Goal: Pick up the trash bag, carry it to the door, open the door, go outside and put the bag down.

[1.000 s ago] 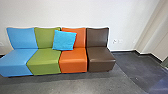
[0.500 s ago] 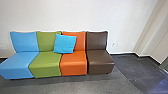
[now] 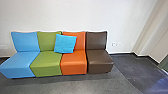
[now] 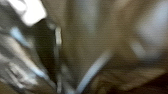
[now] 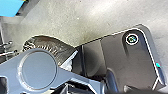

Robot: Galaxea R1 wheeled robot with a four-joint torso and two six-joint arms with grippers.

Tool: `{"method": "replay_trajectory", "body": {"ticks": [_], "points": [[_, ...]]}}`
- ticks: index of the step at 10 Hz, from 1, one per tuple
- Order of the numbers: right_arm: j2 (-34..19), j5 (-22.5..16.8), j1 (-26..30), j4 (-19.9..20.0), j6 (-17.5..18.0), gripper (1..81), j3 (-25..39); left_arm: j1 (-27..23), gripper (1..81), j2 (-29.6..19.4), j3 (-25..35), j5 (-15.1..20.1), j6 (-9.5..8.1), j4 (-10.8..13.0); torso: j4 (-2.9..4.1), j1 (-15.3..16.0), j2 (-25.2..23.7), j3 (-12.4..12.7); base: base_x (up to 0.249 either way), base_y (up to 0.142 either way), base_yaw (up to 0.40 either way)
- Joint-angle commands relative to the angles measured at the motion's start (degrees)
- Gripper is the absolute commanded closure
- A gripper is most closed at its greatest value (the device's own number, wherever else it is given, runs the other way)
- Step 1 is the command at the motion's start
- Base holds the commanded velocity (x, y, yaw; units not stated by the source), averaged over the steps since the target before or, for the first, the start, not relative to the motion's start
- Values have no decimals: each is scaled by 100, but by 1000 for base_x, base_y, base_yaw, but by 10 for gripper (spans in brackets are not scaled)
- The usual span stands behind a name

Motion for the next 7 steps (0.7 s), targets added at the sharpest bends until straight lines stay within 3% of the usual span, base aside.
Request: {"method": "replay_trajectory", "body": {"ticks": [1, 4, 7], "points": [[188, -349, -115, 28, -22, 10, -391, 444, 811, 161, -1, 120, 403, 5, 0, -356, 551, 0, 0, 0, 0], [875, -306, -431, -68, -40, 10, -1174, 771, 811, 328, -1, -136, 693, 5, 0, -771, 1193, 0, 0, 0, 0], [1278, -270, -660, -261, -49, 10, -1666, 903, 811, 398, -1, -162, 737, 75, 0, -1182, 1821, 2, 0, 0, 0]]}}
